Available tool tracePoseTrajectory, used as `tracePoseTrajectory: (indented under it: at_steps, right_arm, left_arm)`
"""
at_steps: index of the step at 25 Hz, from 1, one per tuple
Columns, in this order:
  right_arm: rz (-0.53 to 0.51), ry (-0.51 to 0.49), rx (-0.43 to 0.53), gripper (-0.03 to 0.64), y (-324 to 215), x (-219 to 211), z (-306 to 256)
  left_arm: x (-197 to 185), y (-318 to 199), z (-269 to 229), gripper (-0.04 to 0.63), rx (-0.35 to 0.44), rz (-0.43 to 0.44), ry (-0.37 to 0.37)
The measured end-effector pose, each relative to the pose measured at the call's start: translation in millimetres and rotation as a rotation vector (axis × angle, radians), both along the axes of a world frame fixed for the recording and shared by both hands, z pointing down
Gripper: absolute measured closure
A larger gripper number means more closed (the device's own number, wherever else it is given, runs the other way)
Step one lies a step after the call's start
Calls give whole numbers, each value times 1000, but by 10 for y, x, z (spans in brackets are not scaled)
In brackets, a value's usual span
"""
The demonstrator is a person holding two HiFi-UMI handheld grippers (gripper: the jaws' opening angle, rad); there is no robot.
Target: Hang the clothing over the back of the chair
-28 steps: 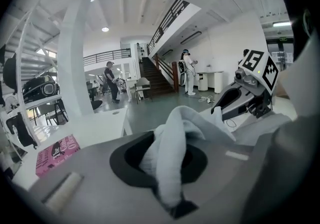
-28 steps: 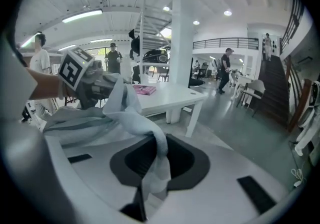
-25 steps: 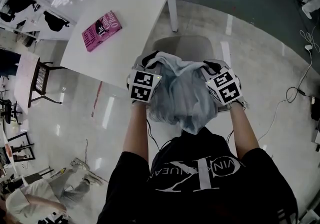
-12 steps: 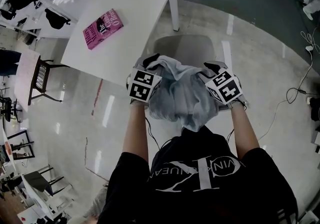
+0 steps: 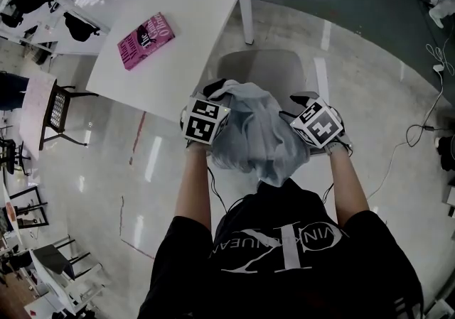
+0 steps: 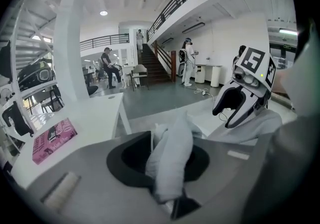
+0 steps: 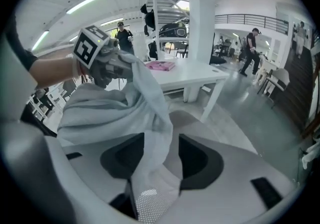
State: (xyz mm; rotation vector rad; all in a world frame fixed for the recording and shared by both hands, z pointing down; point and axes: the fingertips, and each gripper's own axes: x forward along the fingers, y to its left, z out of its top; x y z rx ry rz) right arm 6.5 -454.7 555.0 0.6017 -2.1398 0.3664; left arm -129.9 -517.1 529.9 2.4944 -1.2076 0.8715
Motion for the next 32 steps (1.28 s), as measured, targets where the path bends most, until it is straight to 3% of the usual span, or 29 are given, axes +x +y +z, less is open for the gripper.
tracePoseTrajectory:
  at_steps: [7,16,20,23,25,27,30,32]
  right_arm:
    - [16,-34,34,430,14,-56,-120]
    - [20,-61,69,430,61,-95,-213]
    - [23,-68,74,430,95,-95,-262]
    - [24,-64,83,430,108,-92,-287]
    - [27,-66,90,430,116,-95,-312]
    - [35,-72,102,431,131,-94,-348]
    - [54,-87,135,438,149,-92,-426]
    - [65,-101,149,478,176,-99,-480]
  left_arm:
    - [100,114,-18,435,-38,82,-18]
    - [173,368,169,350,-109,271,-270]
    - [171,492,246,339,-152,323,-339]
    - [95,552,282,322,-169,357,-442]
    - [30,528,250,316,-140,350,-510]
    - [20,480,145,316,-87,314,-503]
    - [57,453,-59,319,-22,241,-389]
    - [52,474,-148,397,6,204,-336]
